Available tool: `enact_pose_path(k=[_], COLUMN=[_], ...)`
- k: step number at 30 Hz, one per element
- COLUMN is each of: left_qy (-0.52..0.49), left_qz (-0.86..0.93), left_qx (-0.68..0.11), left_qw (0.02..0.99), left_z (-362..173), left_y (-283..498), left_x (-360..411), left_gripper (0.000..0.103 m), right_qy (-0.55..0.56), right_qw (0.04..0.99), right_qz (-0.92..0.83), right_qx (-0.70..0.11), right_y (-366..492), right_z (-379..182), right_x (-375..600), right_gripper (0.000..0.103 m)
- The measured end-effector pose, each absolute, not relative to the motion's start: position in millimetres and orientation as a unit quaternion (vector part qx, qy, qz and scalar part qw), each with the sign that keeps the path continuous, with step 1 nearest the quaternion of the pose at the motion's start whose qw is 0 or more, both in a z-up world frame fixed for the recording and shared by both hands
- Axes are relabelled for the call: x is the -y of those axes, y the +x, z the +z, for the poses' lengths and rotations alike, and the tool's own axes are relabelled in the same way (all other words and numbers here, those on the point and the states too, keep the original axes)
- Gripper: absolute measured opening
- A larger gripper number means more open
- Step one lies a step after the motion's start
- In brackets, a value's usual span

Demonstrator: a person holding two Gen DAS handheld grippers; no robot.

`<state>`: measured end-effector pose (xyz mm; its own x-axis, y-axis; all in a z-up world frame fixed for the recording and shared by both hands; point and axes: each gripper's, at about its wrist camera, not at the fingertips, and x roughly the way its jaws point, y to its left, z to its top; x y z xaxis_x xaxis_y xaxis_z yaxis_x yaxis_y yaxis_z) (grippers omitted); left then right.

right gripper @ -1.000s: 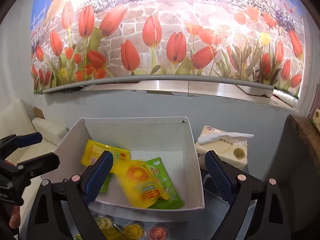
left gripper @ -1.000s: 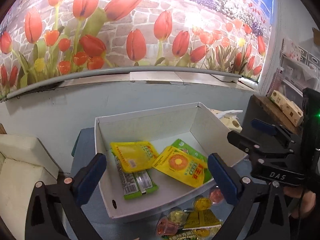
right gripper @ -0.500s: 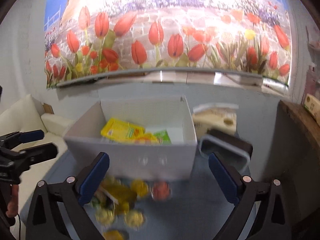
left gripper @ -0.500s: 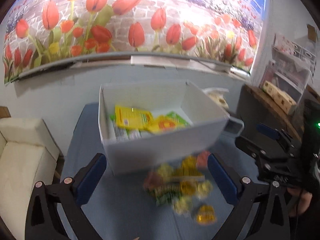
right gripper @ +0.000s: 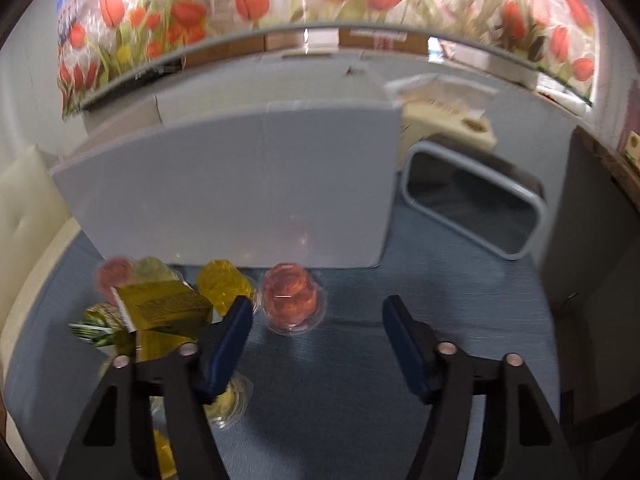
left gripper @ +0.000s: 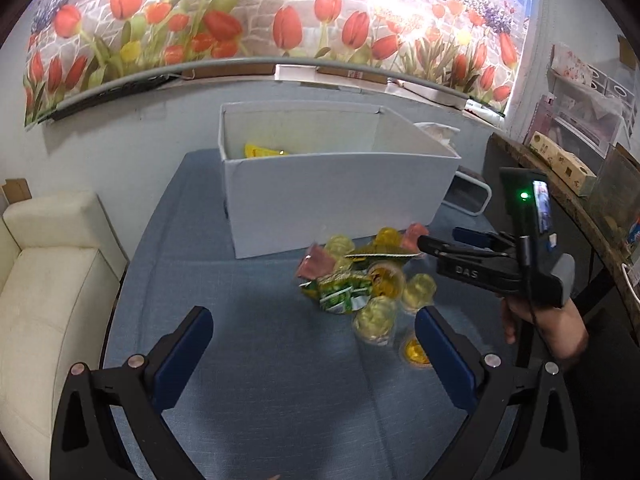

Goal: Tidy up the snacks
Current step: 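Grasp a pink jelly cup with the right gripper while the left gripper grasps an orange jelly cup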

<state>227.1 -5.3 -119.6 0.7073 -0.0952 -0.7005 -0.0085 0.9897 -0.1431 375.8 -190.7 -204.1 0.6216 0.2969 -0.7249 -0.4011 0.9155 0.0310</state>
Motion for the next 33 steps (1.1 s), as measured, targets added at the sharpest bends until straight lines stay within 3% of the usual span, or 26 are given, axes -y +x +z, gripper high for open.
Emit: enact_pose_path(k=[3,5,16,33], left_qy=[-0.071,-0.074,-0.076,-0.005], left_qz=[-0.018,-0.017,-0.024,-0.032], left_qx=[-0.386,-0.388,-0.387,-0.44], left_qw=[0.92,0.919,0.918,0.898], left_z=[-123.1,-124.9,-134.3,-180.3], left_y=[230.9,234.6,260.1,343.2], left_x=[-0.3,-2.7,3.7,16.3], left_gripper=[0.103,0.103,0.103,0.1], right_qy=[-0.073,-0.07,-0.058,-0.015], right_qw=[0.893,0.888,0.886,0.907], right_qz=[0.201,0.204,0.22,0.239], right_qx=[-0.395,-0.407,-0.403,-0.348], right_y=[384.3,391.5,385.7,297.9], right_z=[-211.1,-215.9,-212.4,-144.3], right_x=[180.6,176.8,188.9,224.6], right_gripper=[0.055,0.035,0.035,0.035])
